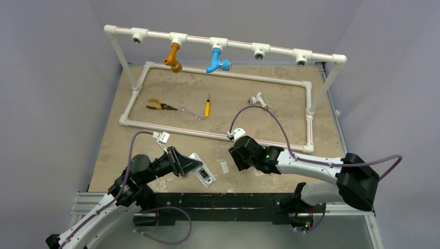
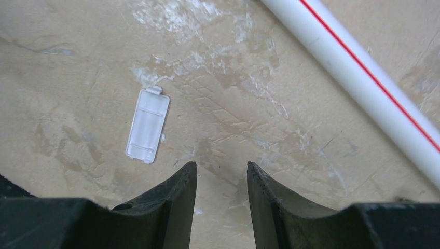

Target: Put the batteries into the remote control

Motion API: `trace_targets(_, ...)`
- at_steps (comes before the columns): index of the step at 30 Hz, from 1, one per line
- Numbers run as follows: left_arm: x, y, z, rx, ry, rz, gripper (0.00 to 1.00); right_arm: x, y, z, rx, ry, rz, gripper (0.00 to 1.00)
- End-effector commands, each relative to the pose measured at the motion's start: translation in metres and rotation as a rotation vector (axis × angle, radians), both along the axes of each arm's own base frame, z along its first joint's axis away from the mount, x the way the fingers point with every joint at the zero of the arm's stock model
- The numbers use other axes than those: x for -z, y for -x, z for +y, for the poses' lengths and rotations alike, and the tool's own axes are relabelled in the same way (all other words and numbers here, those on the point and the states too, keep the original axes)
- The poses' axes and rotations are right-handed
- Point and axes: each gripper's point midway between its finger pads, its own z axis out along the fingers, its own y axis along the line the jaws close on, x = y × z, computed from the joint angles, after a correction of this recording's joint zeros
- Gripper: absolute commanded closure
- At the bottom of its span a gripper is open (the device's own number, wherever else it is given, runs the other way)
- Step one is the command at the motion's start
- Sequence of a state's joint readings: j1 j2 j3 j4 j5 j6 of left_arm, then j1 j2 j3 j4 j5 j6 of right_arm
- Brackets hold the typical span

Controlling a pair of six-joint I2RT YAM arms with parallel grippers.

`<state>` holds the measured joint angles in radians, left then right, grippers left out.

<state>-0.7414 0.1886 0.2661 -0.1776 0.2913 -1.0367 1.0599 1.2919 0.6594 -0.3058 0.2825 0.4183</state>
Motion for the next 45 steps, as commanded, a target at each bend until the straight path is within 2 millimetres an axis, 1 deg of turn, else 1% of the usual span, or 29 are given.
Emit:
trace_targets(1,-0.020,0.000,0.001,-0.003,0.042,-0.042,1.00,-0.034,0.001,0.029,-0.350,-0.090,-0.100,0.58)
trace_targets(2,-0.019,0.000,0.001,-0.003,0.041,-0.042,1.00,-0.042,0.004,0.035,-0.418,-0.116,-0.127,0.57)
trace_targets(3,-0.019,0.000,0.002,-0.005,0.041,-0.042,1.00,-0.047,0.007,0.038,-0.548,-0.098,-0.173,0.56)
trace_targets(4,-0.018,0.000,0.002,-0.006,0.038,-0.041,1.00,-0.052,0.009,0.039,-0.628,-0.082,-0.207,0.56)
trace_targets(5,-0.018,0.001,0.002,-0.006,0.038,-0.042,1.00,-0.055,0.007,0.038,-0.670,-0.061,-0.239,0.56)
trace_targets(7,-0.016,0.000,0.002,-0.005,0.034,-0.038,1.00,-0.054,0.002,0.036,-0.757,-0.012,-0.302,0.56)
trace_targets(9,-0.017,-0.001,0.001,-0.005,0.039,-0.037,1.00,-0.050,0.003,0.036,-0.870,0.028,-0.327,0.57)
trace_targets(11,-0.019,-0.001,0.000,-0.005,0.042,-0.040,1.00,-0.045,0.004,0.038,-0.956,0.050,-0.336,0.58)
trace_targets(13,-0.018,-0.002,0.001,-0.009,0.042,-0.039,1.00,-0.042,0.003,0.045,-1.013,0.030,-0.354,0.61)
trace_targets(17,-0.018,-0.002,0.001,-0.010,0.038,-0.039,1.00,-0.037,-0.004,0.058,-1.067,-0.032,-0.359,0.69)
trace_targets(22,-0.017,-0.001,0.003,-0.018,0.036,-0.040,1.00,-0.027,-0.003,0.067,-1.143,-0.076,-0.311,0.77)
trace_targets(25,-0.016,-0.001,0.004,-0.018,0.031,-0.037,1.00,-0.022,-0.005,0.070,-1.170,-0.078,-0.289,0.79)
trace_targets(33,-0.013,0.001,0.005,-0.019,0.023,-0.036,1.00,-0.021,-0.015,0.079,-1.173,-0.090,-0.280,0.81)
trace_targets(38,-0.011,0.001,0.006,-0.022,0.024,-0.034,1.00,-0.013,-0.019,0.080,-1.175,-0.079,-0.250,0.84)
trace_targets(45,-0.010,0.001,0.006,-0.020,0.024,-0.032,1.00,-0.008,-0.023,0.081,-1.170,-0.076,-0.233,0.85)
